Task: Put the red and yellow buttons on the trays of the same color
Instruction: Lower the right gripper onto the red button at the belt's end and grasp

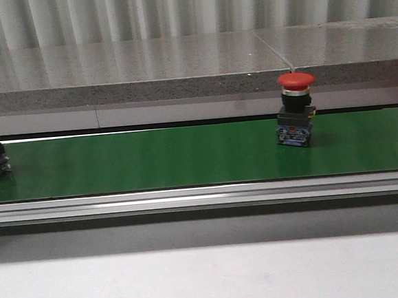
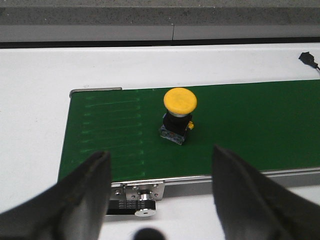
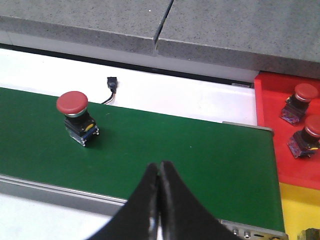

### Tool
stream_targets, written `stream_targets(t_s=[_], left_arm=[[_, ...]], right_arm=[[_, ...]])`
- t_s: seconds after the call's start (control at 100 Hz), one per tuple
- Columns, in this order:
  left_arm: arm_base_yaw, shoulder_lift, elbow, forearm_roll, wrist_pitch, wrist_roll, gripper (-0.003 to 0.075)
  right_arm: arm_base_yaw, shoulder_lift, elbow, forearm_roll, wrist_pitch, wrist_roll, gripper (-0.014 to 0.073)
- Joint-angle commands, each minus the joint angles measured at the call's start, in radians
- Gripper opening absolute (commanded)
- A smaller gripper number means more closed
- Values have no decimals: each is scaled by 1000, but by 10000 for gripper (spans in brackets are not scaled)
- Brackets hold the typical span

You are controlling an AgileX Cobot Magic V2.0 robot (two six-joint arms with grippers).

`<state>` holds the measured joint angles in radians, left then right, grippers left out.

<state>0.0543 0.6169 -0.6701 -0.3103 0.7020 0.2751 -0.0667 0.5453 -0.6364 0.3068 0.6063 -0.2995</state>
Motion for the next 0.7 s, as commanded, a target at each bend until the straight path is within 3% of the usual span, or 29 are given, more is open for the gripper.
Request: stream_targets(t_s=[0.0, 0.2, 0.48, 0.6, 0.69], left_arm=[[-9, -25, -8, -28, -76, 2, 246], [-9, -32, -4, -28, -83, 2, -22], [-9, -32, -4, -28, -87, 2, -20], [-9, -32, -4, -28, -85, 2, -20], [-9, -32, -4, -28, -85, 2, -20]], right_arm=[[0, 3, -26, 13, -70, -2, -116], [0, 3, -26, 13, -70, -2, -116], [0, 3, -26, 13, -61, -2, -106], [0, 3, -26, 13, -44, -2, 30], [0, 3, -26, 13, -38, -2, 237]])
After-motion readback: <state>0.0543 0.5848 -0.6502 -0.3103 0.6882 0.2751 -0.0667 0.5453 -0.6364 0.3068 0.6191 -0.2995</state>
